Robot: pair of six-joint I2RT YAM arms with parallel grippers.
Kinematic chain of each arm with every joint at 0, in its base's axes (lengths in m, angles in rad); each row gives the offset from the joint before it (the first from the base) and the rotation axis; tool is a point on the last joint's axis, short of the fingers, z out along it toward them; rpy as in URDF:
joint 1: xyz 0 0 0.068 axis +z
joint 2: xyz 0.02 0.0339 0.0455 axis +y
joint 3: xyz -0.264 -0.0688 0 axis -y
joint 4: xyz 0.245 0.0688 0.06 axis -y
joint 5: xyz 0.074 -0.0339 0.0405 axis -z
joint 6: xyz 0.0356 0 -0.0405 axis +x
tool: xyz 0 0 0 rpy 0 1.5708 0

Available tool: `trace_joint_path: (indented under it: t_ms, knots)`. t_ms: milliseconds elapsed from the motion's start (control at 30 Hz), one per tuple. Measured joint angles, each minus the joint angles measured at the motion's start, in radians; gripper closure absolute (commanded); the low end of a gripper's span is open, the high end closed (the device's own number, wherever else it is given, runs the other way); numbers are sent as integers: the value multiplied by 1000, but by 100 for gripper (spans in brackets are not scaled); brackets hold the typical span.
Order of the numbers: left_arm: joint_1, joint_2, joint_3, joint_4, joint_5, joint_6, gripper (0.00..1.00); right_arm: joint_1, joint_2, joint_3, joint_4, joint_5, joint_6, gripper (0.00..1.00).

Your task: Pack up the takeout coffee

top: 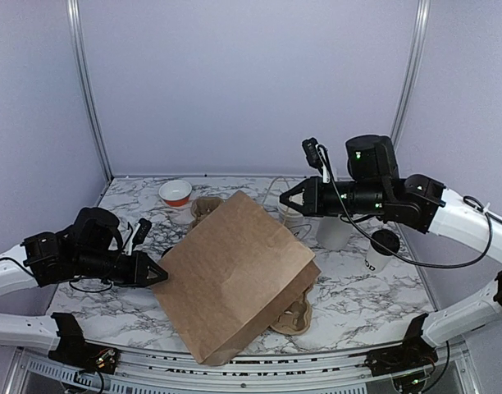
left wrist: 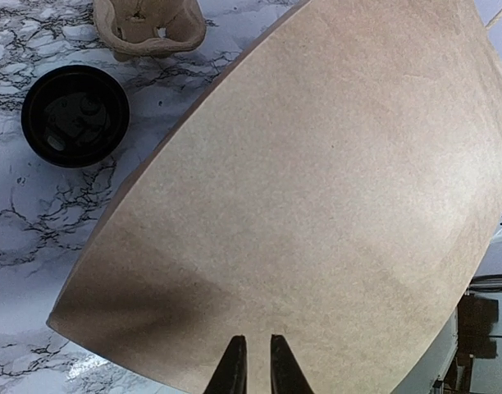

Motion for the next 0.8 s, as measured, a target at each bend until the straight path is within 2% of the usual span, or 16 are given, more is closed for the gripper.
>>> trace_joint_path:
  t_ms: [467, 800]
  knots:
    - [-31, 90, -16, -1, -26, 0, 91, 249, -2, 116, 8, 204, -57, 100]
    - [-48, 170, -34, 45, -26, 0, 91, 360, 106, 212, 39, 267, -135, 100]
